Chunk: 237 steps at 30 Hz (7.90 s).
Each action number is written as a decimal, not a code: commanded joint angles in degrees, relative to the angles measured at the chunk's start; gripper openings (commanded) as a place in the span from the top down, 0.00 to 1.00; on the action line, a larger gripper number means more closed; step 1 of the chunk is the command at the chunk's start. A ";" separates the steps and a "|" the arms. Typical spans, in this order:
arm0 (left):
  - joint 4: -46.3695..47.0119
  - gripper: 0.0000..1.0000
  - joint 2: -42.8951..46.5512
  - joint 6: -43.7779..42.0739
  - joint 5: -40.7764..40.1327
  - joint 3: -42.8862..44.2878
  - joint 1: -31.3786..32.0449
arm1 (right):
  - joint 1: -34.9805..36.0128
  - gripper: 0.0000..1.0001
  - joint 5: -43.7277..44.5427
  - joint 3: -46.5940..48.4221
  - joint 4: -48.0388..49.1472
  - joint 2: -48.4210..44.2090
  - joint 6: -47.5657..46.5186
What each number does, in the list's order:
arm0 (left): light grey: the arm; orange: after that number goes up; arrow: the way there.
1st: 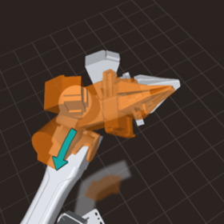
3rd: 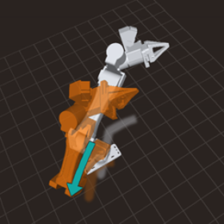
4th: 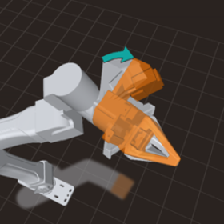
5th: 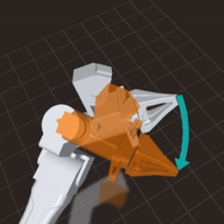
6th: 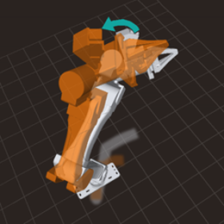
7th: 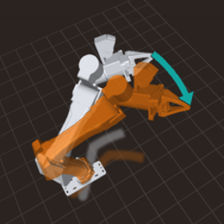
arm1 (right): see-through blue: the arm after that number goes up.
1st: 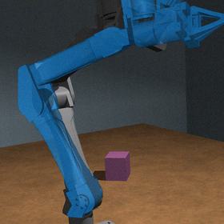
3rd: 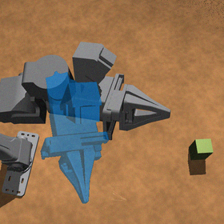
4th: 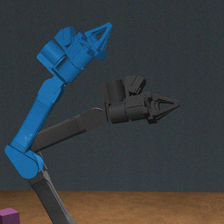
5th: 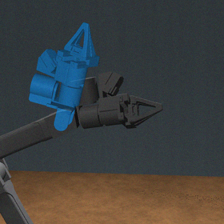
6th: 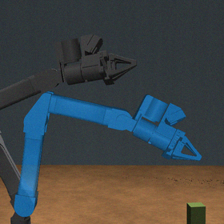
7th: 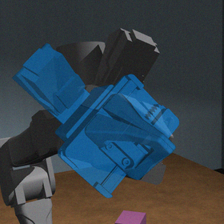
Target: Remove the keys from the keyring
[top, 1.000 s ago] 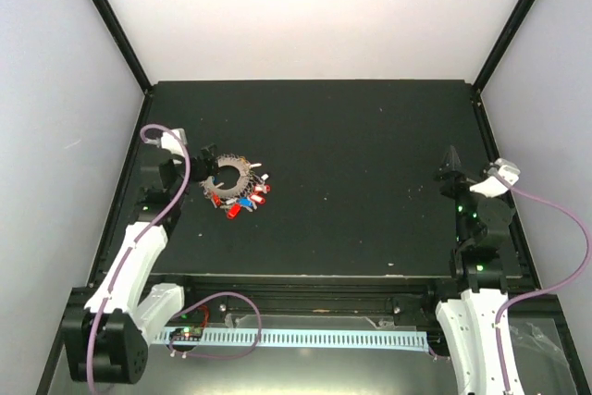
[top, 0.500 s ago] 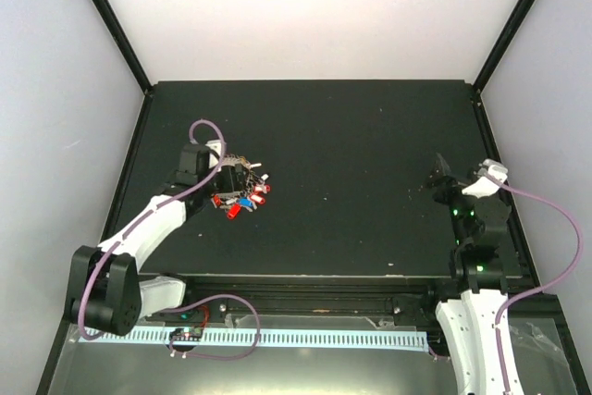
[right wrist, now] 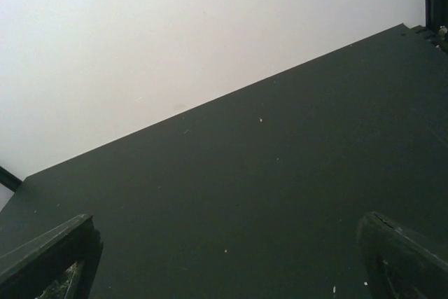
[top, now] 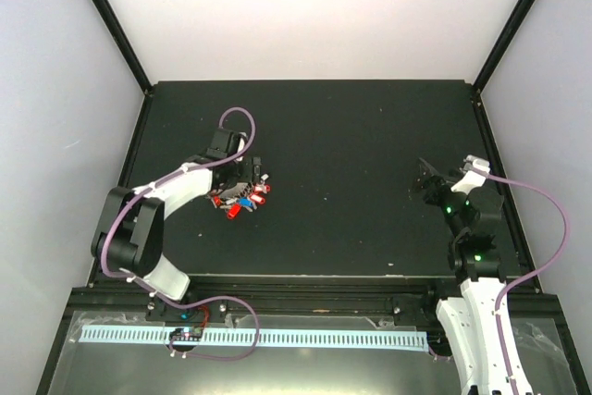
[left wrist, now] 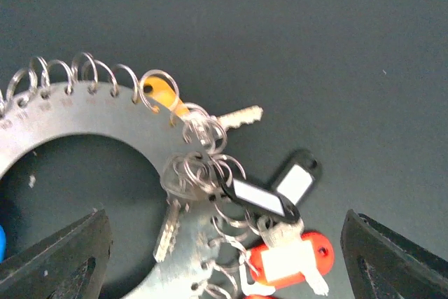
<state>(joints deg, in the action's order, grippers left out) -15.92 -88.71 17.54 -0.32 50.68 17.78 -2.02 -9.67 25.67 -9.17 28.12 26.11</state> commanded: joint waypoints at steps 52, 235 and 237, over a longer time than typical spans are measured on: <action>3.78 0.55 -21.84 -4.42 -0.19 14.93 4.78 | -0.07 0.00 -3.93 -1.50 -0.85 -1.23 2.20; -1.00 0.69 26.95 -6.74 59.92 3.38 10.56 | 57.39 0.99 -0.81 -3.65 54.49 29.54 -4.15; -1.04 0.62 27.08 -6.73 59.91 3.31 10.58 | 57.39 0.99 -0.88 -3.86 54.95 29.55 -3.98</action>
<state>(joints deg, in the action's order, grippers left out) -18.70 -62.57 11.03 58.00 53.32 28.56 55.00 -12.25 21.87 40.60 59.40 22.59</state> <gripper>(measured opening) 0.335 0.014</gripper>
